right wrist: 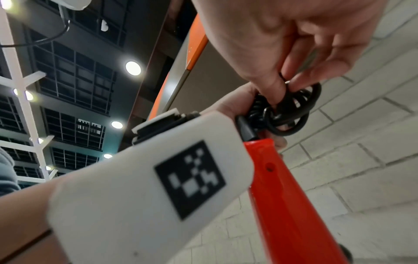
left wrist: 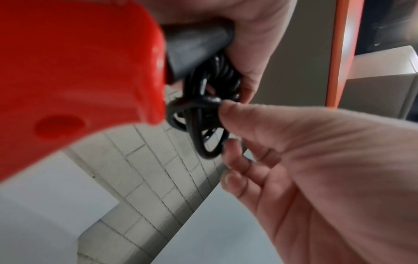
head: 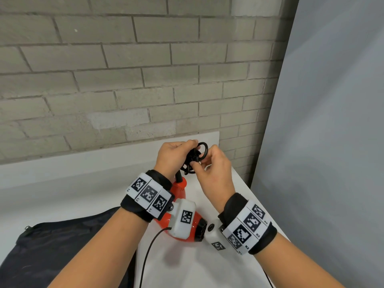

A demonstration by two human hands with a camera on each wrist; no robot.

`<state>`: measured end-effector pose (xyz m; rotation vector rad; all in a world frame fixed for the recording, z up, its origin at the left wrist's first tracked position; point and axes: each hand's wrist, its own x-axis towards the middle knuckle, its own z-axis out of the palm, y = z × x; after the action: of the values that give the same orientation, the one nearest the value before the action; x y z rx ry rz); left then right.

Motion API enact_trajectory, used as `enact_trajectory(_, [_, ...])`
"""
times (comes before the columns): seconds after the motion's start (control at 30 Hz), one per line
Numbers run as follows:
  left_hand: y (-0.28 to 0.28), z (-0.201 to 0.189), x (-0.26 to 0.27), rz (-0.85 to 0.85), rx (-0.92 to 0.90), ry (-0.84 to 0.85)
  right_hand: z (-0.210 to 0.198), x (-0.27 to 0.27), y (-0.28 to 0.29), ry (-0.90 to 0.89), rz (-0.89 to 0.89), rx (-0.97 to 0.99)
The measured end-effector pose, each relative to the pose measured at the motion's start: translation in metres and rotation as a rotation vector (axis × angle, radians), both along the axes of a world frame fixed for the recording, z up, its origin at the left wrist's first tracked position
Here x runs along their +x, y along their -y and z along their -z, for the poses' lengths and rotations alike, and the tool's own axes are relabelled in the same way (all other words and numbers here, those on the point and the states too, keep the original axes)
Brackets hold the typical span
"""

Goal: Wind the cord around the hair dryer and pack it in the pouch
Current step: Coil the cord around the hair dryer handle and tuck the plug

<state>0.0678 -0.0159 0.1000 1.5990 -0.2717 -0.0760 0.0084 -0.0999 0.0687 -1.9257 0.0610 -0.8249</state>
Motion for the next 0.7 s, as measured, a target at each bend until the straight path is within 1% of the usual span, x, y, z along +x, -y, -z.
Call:
enact_trajectory(0.1, [-0.002,0.0,-0.001,0.037,-0.029,0.012,0.001,0.002,0.0,0.032,0.025,-0.002])
enact_trajectory(0.17, [-0.004,0.001,-0.002,0.076,-0.055,0.029,0.003,0.004,0.0,0.057,-0.002,0.042])
enact_trajectory(0.23, [-0.006,0.0,-0.001,0.105,-0.043,0.038,0.005,0.006,0.0,0.041,-0.044,0.111])
enact_trajectory(0.33, [-0.01,0.0,0.001,0.149,-0.018,0.051,0.006,0.01,0.005,0.025,-0.041,0.138])
enact_trajectory(0.47, [-0.017,0.009,-0.002,0.233,0.07,0.117,0.007,0.014,0.015,0.045,-0.033,0.076])
enact_trajectory(0.57, [-0.021,0.012,-0.001,0.311,0.085,0.109,0.009,0.014,0.019,0.044,-0.026,0.042])
enact_trajectory(0.63, [-0.02,0.01,-0.001,0.337,0.092,0.089,0.012,0.017,0.019,0.006,-0.064,0.1])
enact_trajectory(0.7, [-0.018,0.008,-0.002,0.34,0.114,0.088,0.013,0.02,0.018,-0.052,-0.146,0.164])
